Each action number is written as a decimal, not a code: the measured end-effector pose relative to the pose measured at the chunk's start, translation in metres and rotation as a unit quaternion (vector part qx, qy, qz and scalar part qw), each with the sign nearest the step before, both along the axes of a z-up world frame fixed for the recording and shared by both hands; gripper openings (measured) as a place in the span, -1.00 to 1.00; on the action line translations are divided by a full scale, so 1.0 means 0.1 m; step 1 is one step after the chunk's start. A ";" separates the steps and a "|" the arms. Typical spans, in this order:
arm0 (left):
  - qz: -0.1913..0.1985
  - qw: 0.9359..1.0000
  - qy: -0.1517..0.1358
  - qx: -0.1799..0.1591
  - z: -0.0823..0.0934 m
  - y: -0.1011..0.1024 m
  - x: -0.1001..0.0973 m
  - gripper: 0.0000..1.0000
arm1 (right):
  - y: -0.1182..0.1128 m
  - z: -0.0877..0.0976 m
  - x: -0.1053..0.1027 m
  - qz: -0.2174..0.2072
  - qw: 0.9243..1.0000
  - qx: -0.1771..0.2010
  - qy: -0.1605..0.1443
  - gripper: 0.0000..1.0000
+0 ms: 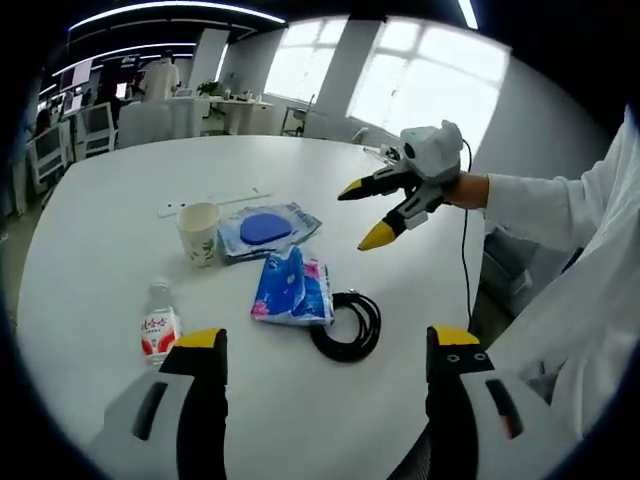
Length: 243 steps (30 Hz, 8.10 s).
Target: Arrange the tabletop items into an orderly group along one side of the table until the central work area is clear of visible clutter.
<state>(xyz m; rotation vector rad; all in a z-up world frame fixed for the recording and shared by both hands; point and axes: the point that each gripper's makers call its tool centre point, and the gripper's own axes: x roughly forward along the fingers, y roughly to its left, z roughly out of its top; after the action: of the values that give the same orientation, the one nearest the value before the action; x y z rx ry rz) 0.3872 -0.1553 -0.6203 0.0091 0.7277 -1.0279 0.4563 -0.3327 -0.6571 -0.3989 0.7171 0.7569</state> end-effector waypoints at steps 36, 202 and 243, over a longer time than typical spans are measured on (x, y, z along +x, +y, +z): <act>0.134 0.987 0.086 0.020 -0.75 -0.47 0.29 0.67 | 0.06 -0.54 0.15 -0.008 0.998 0.038 0.039 0.22; -0.023 0.995 0.096 0.029 -0.69 -2.87 1.52 -1.00 | -2.12 -0.19 0.60 -0.254 0.964 0.074 -0.023 -1.00; 0.021 0.988 0.146 0.056 -1.15 -3.03 1.65 -1.00 | -2.29 -0.75 0.73 -0.273 0.958 0.083 0.023 -1.00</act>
<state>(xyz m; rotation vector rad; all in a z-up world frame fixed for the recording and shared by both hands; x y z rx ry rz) 0.5520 -0.4581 -0.7349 -0.0598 1.0473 -0.9575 0.5298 -0.5614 -0.7319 -0.0193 0.7548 0.2982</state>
